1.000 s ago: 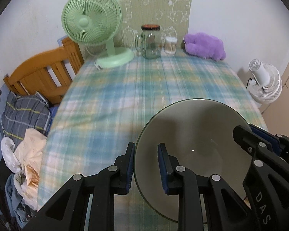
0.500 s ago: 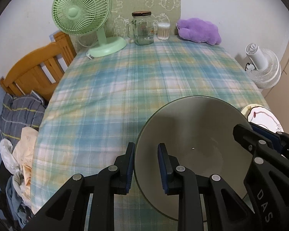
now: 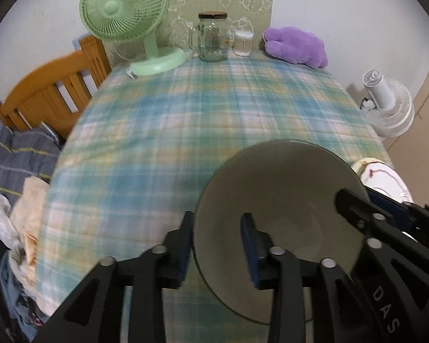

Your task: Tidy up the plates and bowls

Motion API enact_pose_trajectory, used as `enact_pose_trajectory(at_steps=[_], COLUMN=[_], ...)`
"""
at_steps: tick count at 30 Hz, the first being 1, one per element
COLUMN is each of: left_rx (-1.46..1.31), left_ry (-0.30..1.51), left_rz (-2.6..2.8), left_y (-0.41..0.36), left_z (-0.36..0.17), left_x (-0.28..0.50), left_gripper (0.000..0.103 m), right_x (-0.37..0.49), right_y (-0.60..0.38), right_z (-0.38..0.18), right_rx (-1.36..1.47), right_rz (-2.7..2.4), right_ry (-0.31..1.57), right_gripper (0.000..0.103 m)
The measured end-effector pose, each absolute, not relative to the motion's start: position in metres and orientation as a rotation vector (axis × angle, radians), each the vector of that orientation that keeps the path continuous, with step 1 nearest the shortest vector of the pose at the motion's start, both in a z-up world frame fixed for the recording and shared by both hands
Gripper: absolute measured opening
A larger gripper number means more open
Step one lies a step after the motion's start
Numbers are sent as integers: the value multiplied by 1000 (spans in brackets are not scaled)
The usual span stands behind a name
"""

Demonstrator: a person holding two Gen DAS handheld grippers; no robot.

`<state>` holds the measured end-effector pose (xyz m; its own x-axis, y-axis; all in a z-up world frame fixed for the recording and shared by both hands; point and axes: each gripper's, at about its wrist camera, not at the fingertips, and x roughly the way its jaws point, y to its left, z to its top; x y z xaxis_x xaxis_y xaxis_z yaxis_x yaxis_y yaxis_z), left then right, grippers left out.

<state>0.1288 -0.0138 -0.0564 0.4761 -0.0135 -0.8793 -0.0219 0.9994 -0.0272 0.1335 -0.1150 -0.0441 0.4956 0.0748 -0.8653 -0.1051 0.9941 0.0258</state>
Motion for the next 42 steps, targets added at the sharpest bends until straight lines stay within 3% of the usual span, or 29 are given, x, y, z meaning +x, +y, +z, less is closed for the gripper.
enact_pose_trajectory(at_steps=[1,4,6,9,17,31,36,42], left_rx=[-34,-28,-48,-67,-100,-89,-71,-71], left_ry=[1079,1062,1063,1065,1110,1160,1195,1202], left_rz=[-1,-21,-38,-42,-47,54,91,106], left_y=[-15,-17,-16,-14,-13,-21,-22,-20], left_z=[-57,-52,-49,-47,-58,-75,-82,-87], left_x=[128,120,118,119,125,140,143,145], left_gripper=[61,73,77,81,88,88,88,88], right_x=[133,132,130,124,123,157,170,174], right_y=[-116,-118,-118,-117,-120,-138,-142,-141], right_z=[-44,-45,-44,-39,-41,-81,-98,-110], right_rx=[-20,8,24,12,19,160,218,251], right_rz=[117,138,158,144,174,226,279,339], right_ry=[1049,1071,1087,1083,1075,1181,1243,1279], right_gripper=[22,35,51,60,73,74,60,54])
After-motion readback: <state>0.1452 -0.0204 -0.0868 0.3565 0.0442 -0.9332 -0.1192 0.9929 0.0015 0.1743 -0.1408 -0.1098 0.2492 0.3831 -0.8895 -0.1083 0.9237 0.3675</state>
